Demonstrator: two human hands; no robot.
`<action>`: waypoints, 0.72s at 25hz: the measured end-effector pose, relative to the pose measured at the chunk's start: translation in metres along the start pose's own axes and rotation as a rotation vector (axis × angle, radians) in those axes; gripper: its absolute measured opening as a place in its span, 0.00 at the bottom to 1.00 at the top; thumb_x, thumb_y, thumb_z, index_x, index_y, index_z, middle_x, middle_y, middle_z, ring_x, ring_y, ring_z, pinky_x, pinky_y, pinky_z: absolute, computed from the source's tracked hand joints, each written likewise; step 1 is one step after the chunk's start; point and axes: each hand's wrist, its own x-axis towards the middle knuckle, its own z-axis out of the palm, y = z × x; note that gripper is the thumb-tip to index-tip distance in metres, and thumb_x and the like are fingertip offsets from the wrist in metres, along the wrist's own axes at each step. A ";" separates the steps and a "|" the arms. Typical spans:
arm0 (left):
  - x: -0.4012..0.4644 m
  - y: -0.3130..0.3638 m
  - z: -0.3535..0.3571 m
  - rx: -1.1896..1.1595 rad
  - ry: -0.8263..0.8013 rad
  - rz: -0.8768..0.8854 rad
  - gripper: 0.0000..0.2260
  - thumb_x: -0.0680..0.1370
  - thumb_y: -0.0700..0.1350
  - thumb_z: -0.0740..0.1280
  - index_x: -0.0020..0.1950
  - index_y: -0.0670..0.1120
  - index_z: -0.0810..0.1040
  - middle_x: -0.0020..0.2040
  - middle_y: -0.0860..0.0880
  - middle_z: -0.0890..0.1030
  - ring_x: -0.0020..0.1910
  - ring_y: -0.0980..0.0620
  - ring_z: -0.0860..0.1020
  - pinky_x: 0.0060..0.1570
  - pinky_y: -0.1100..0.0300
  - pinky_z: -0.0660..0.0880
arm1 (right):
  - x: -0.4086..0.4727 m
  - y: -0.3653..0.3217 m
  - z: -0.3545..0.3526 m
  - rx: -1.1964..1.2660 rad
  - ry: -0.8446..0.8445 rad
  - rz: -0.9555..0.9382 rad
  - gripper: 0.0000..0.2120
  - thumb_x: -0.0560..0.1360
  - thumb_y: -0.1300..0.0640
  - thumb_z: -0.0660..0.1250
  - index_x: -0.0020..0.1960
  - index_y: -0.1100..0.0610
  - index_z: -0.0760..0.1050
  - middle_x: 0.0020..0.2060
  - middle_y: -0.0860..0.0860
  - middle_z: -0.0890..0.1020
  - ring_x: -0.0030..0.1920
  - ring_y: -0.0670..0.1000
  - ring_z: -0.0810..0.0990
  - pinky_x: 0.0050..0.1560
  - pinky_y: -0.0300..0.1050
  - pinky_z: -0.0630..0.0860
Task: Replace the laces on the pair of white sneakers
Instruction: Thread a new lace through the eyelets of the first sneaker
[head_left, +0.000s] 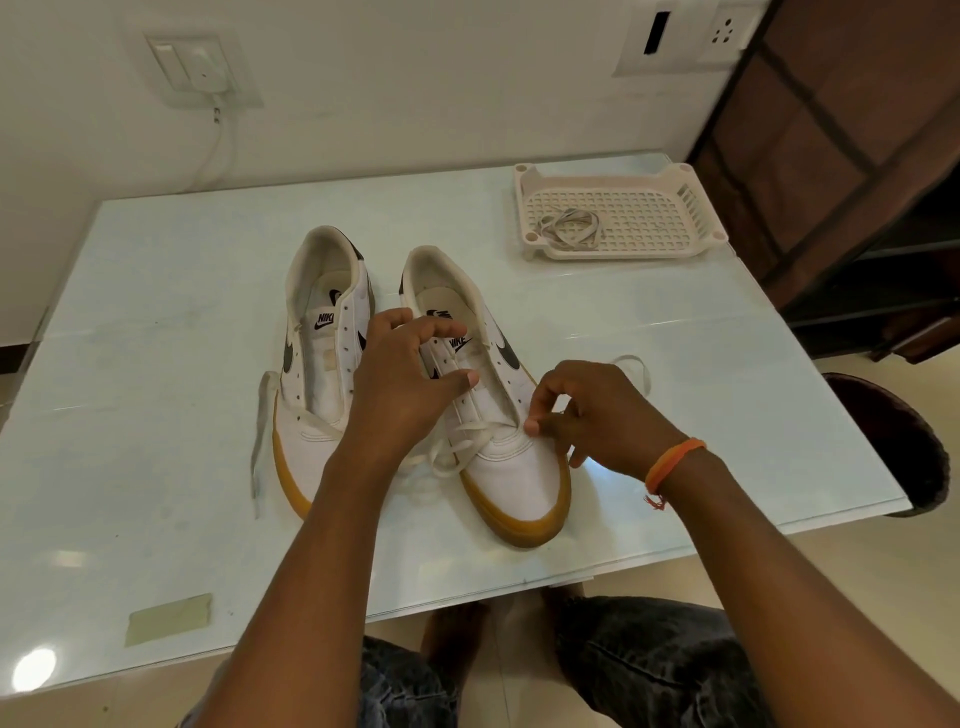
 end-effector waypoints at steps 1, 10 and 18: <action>0.000 0.001 0.000 0.000 -0.001 0.003 0.21 0.67 0.46 0.79 0.56 0.61 0.78 0.64 0.56 0.64 0.67 0.51 0.71 0.64 0.48 0.73 | 0.001 0.002 -0.001 0.012 -0.002 0.021 0.05 0.73 0.59 0.73 0.44 0.59 0.78 0.41 0.50 0.79 0.32 0.51 0.82 0.30 0.43 0.81; -0.007 0.010 0.001 0.016 -0.011 -0.137 0.41 0.71 0.49 0.77 0.77 0.50 0.57 0.74 0.48 0.62 0.71 0.48 0.66 0.68 0.53 0.67 | -0.003 0.031 -0.035 0.097 0.217 0.204 0.06 0.75 0.59 0.71 0.50 0.59 0.78 0.47 0.53 0.80 0.33 0.51 0.84 0.30 0.44 0.81; -0.049 0.012 -0.007 0.084 -0.281 -0.357 0.11 0.76 0.52 0.71 0.43 0.45 0.83 0.39 0.49 0.85 0.38 0.54 0.81 0.41 0.61 0.73 | -0.001 0.009 -0.005 0.061 0.038 0.040 0.04 0.72 0.61 0.74 0.42 0.55 0.80 0.42 0.50 0.80 0.34 0.52 0.83 0.32 0.43 0.80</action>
